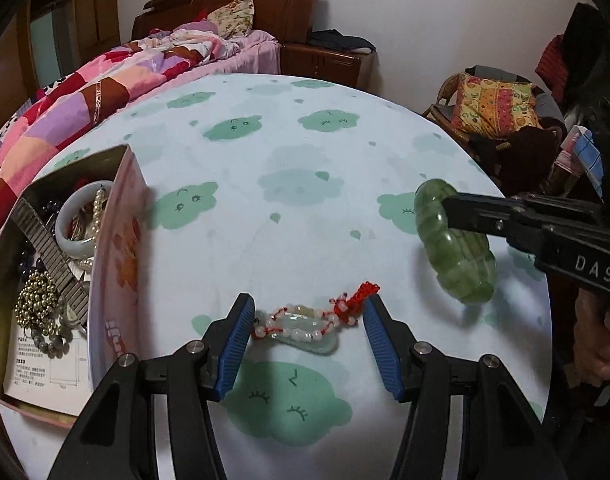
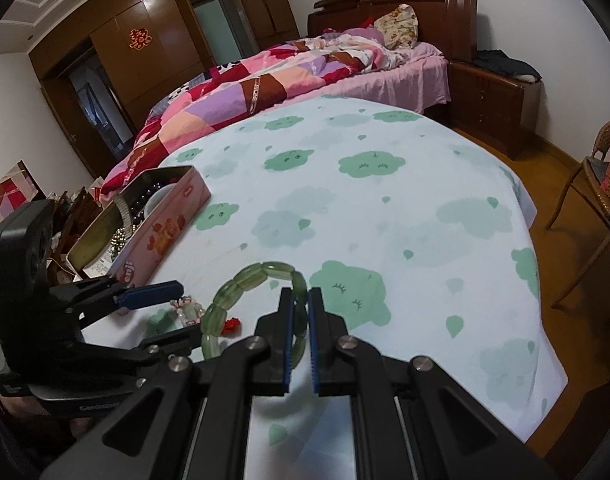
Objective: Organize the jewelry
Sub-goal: 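Grasp the white jade pendant on red string with the left tool while the right tool holds the bracelet, then carry the jade bracelet and jade pendant into the tin and release both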
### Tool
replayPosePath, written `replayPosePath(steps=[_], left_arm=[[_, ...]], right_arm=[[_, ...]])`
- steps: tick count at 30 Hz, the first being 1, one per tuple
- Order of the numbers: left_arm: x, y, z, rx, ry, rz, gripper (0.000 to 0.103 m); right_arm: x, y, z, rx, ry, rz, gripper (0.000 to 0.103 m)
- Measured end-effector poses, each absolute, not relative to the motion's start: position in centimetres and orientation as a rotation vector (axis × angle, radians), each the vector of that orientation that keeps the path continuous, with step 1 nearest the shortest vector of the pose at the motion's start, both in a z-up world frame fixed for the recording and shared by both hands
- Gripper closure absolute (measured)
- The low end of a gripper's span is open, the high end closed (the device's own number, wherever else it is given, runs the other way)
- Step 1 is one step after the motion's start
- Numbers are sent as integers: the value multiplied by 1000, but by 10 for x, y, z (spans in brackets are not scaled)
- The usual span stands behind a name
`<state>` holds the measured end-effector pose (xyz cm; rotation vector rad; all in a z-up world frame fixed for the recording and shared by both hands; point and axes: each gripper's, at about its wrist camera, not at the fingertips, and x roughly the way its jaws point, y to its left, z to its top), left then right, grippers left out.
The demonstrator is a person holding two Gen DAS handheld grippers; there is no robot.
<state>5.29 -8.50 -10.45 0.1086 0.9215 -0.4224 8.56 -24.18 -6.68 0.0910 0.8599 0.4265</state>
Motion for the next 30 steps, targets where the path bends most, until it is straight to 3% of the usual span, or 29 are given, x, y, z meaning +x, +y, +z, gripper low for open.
replayPosePath(steps=[3,4,19,30], left_arm=[[54,-83,-107,104,929,-426,49],[53,-84,-109,108,940,-429,59],[51,-75,-106,63,934,-433,59],[43,-52,-70,14,834,-403,59]], right_arm=[[85,-241,-69,91,864,427,94],[84,-240,-70,90,864,428,94],[82,-232,-71,79,866,437,94],[82,-223,-67,65,862,453,94]])
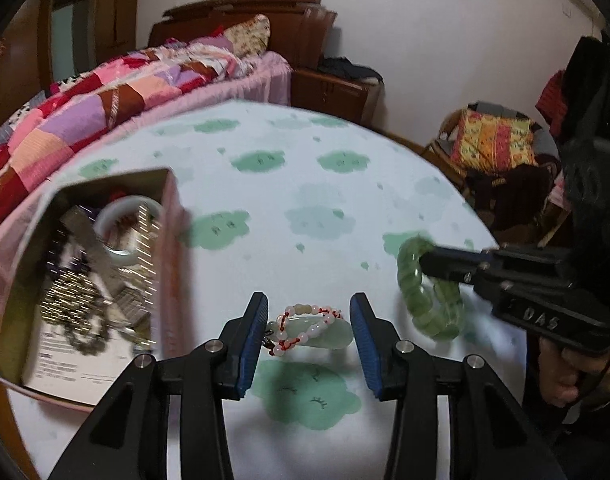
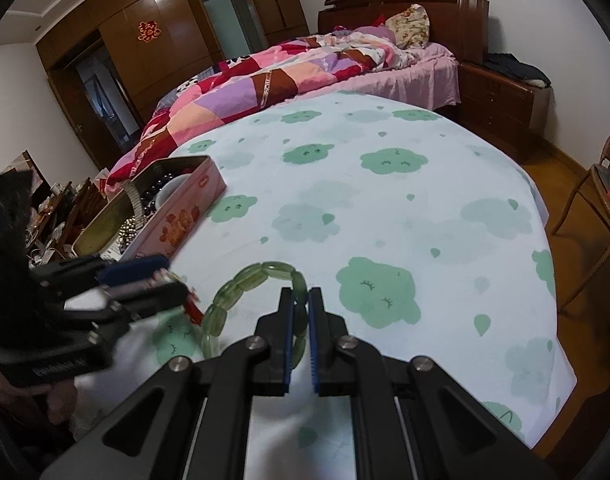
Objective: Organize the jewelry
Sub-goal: 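Carry the jade bracelet and jade pendant into the tin and release both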
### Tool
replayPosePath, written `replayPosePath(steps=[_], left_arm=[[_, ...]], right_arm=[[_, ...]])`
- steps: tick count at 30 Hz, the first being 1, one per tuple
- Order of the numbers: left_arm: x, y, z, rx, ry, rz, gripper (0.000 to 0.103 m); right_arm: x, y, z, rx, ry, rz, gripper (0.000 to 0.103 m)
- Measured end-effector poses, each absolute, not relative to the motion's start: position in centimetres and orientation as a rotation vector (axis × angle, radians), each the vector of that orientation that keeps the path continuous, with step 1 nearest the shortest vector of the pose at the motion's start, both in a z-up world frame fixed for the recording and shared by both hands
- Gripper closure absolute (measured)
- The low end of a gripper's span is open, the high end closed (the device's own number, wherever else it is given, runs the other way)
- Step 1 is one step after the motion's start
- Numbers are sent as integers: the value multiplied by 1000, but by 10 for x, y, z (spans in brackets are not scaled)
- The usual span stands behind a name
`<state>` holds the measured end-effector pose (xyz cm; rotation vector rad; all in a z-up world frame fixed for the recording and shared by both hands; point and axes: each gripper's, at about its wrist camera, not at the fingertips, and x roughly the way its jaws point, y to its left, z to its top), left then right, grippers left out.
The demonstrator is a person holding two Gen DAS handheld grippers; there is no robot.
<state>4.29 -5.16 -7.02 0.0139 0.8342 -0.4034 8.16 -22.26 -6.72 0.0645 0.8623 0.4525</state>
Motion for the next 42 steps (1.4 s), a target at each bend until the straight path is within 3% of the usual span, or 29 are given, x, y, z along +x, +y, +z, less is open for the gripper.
replayPosePath(steps=[15,25,42], left_arm=[[38,34,-14,-46,679,-225,60],[47,80,-26,-97,682,-97,60],[56,97,-48,-132,719,-69,59]], right_arm=[[91,-161,-26,-35,778,550,94],[103,-89,-10,-142,739,633,94],[106,-18,-42,-357,752,645,94]])
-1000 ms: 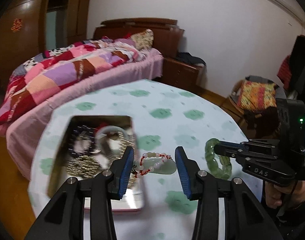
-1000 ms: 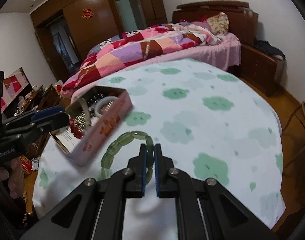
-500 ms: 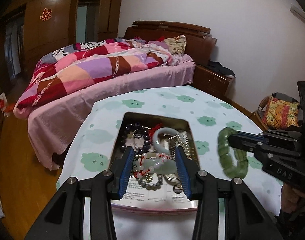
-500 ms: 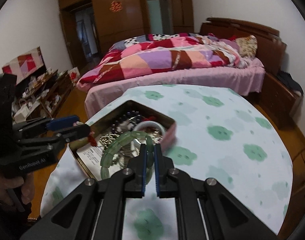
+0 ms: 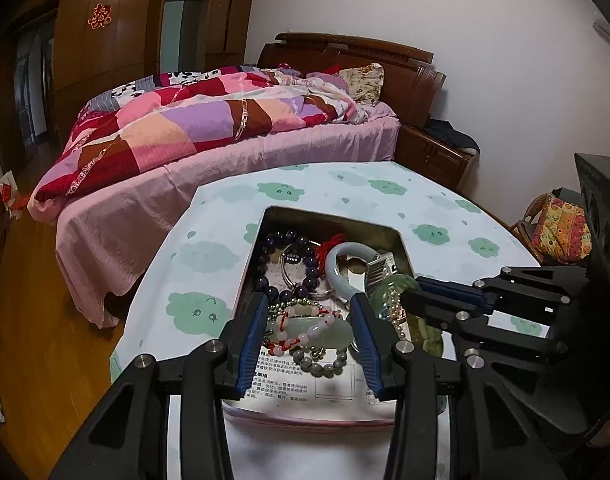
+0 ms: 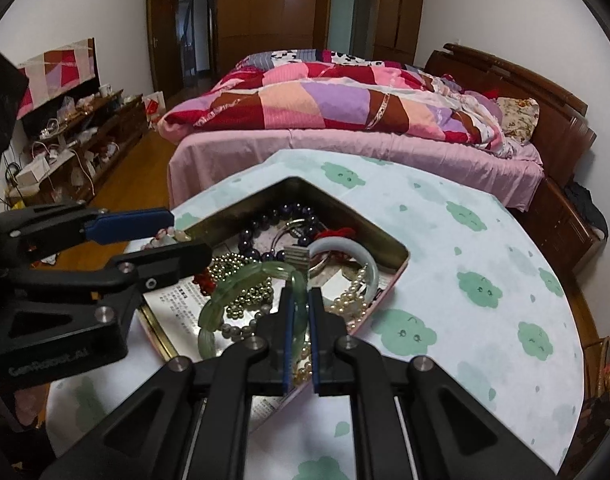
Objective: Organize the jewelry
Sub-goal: 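Carry the jade bracelet and jade pendant into the tin and release both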
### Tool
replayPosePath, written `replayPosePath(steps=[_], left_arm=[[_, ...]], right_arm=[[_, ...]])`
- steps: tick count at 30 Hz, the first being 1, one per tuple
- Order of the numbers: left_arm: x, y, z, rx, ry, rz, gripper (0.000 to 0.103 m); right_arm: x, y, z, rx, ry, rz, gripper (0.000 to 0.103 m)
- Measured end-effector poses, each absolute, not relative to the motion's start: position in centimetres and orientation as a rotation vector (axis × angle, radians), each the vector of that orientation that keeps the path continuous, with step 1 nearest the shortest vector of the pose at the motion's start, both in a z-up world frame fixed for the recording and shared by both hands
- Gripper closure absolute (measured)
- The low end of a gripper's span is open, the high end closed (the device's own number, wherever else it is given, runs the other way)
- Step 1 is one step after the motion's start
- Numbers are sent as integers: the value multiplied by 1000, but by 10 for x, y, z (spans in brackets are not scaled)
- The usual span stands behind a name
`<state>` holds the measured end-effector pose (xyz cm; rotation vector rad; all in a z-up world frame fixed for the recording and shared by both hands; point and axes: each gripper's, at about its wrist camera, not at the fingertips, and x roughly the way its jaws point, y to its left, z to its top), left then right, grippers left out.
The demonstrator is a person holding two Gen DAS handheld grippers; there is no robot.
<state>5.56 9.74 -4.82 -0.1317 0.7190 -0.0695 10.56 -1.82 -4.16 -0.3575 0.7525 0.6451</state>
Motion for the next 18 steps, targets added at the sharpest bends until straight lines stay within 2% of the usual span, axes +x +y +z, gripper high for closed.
replayPosePath(steps=[18], left_arm=[[61,98,-65,-126,764,-64,59]], right_arm=[[102,-10,-54,-394,768,632,94]])
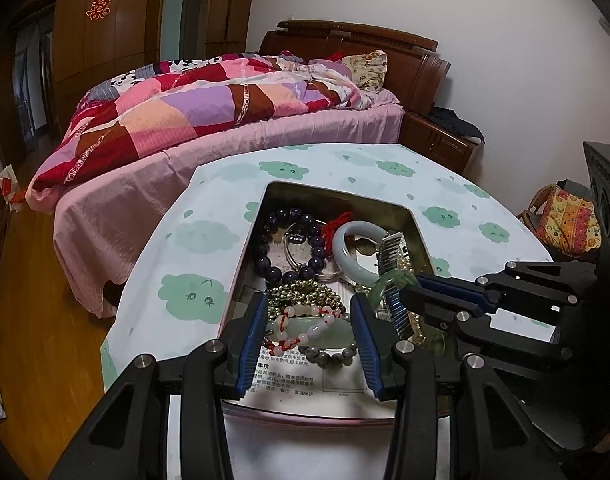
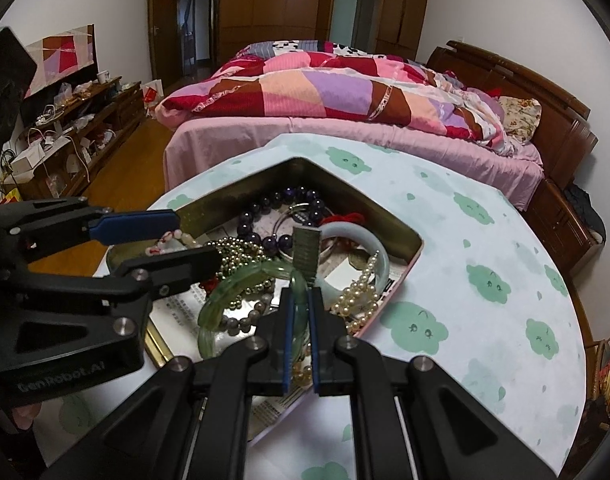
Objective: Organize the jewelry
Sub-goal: 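Carry the jade bracelet and jade pendant into the tin and release both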
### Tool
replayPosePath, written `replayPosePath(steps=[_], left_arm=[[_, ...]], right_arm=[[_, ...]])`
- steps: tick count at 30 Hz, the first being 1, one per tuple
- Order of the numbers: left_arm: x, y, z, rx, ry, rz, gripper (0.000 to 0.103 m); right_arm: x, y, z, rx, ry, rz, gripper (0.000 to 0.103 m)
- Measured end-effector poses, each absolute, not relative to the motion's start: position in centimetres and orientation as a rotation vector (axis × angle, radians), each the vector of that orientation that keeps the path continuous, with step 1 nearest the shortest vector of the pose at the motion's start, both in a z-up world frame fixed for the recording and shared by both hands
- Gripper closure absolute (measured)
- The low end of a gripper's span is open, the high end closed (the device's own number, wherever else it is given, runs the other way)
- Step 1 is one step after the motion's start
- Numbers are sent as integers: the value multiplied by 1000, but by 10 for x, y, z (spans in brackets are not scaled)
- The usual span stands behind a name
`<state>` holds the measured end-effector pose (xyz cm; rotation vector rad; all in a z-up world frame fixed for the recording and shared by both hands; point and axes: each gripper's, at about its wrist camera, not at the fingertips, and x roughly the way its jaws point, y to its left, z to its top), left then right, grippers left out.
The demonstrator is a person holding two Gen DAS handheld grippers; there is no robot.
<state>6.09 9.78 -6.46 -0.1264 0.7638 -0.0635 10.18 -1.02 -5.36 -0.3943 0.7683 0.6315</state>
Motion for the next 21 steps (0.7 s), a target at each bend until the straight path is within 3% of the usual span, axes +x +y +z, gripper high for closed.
replayPosePath(steps=[21], left_arm=[[66,97,-79,-77,785,-41,59]], right_arm=[[98,-1,-68,-453,786,627,94]])
